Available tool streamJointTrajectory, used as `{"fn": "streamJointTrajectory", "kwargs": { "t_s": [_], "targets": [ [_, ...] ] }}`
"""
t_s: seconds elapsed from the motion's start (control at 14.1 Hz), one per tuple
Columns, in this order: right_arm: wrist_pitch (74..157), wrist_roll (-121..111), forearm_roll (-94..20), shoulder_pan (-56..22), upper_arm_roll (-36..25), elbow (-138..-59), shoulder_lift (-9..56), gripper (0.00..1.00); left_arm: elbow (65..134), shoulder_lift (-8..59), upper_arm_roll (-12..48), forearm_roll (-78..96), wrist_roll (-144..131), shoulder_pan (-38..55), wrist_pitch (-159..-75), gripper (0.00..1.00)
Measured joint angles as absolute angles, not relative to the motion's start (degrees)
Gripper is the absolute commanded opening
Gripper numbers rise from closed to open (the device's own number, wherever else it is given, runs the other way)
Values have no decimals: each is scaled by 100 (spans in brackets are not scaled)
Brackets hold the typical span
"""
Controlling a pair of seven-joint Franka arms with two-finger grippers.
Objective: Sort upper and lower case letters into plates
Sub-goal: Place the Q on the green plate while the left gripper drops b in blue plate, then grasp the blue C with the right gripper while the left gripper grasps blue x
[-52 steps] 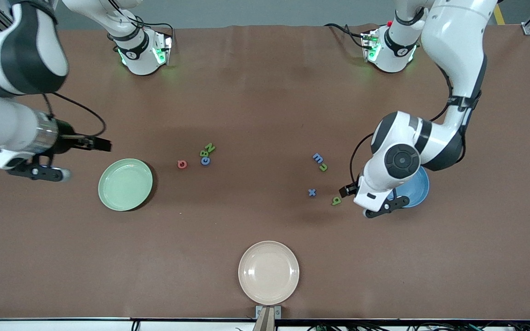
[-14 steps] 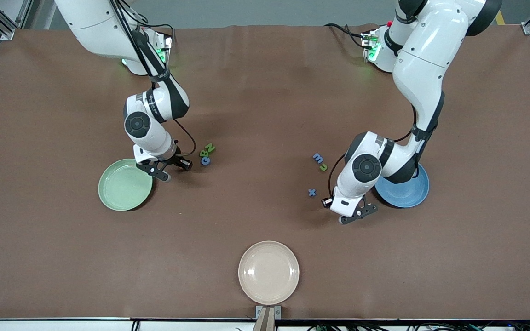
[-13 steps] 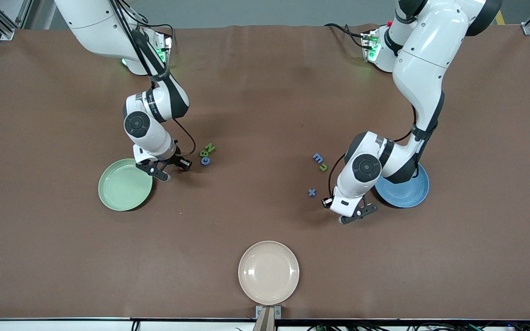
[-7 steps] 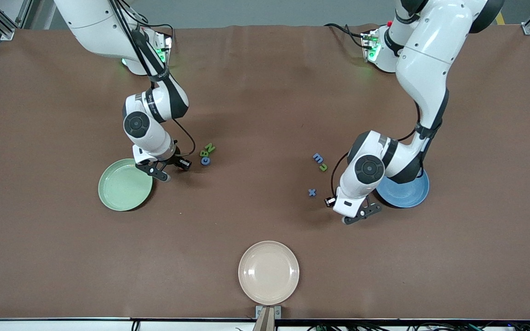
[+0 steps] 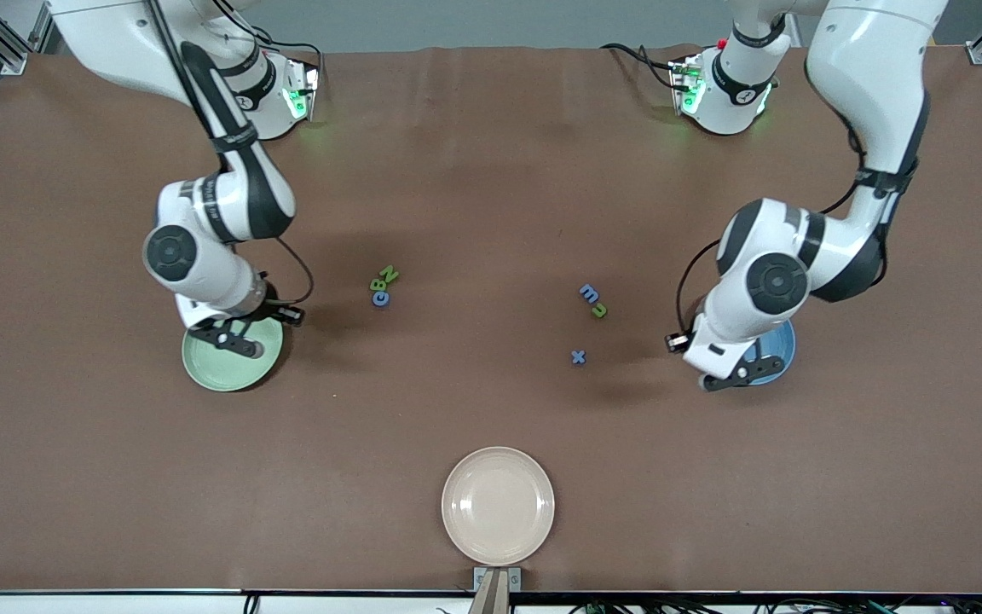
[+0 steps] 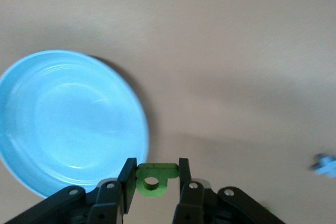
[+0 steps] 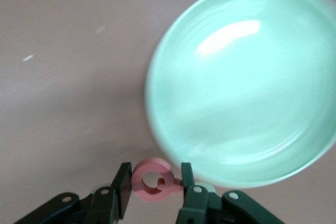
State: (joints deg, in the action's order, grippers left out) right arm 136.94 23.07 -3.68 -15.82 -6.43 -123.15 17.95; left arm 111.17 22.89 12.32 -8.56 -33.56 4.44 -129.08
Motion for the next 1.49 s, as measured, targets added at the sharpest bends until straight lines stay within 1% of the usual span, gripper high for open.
{"fn": "streamJointTrajectory", "kwargs": {
  "t_s": [0.14, 0.28, 0.43, 0.64, 0.71, 0.78, 0.85, 0.92, 1.21, 1.28, 1.42, 1.49],
  "targets": [
    [13865, 1658, -202, -1148, -700, -12332, 1833, 2, 11892, 2049, 1270, -1179, -3051, 133, -13600, 19],
    [14056, 1273, -192, -831, -713, -12385, 1915, 2, 12439, 1966, 1280, -1585, -2931, -107, -14020, 19],
    [14233, 1184, -185, -729, -712, -12421, 2077, 2, 12692, 1961, 1290, -1866, -2839, -287, -14227, 19],
    [14411, 1184, -185, -718, -709, -12426, 2339, 5, 12840, 1960, 1300, -1918, -2481, -471, -14366, 19],
    [14419, 1184, -185, -718, -705, -12426, 2393, 9, 12868, 1960, 1301, -1918, -2377, -517, -14393, 19],
    [14418, 1185, -186, -718, -694, -12426, 2426, 27, 12892, 1960, 1303, -1918, -2320, -564, -14415, 19],
    [14408, 1185, -186, -718, -678, -12426, 2440, 71, 12913, 1960, 1305, -1918, -2235, -616, -14429, 20],
    [14387, 1185, -186, -718, -663, -12426, 2440, 100, 12932, 1960, 1305, -1919, -2130, -668, -14436, 20],
    [14235, 1190, -186, -732, -597, -12356, 2418, 100, 12977, 1965, 1306, -1919, -1883, -799, -14443, 24],
    [14106, 1212, -192, -756, -563, -12270, 2392, 100, 12982, 1969, 1306, -1919, -1878, -803, -14444, 33],
    [13632, 1336, -238, -883, -511, -12008, 2286, 100, 12990, 1978, 1313, -1919, -1877, -803, -14445, 74],
    [13330, 1384, -329, -1008, -496, -11850, 2222, 100, 12990, 1981, 1317, -1919, -1872, -803, -14450, 90]
  ]
}}
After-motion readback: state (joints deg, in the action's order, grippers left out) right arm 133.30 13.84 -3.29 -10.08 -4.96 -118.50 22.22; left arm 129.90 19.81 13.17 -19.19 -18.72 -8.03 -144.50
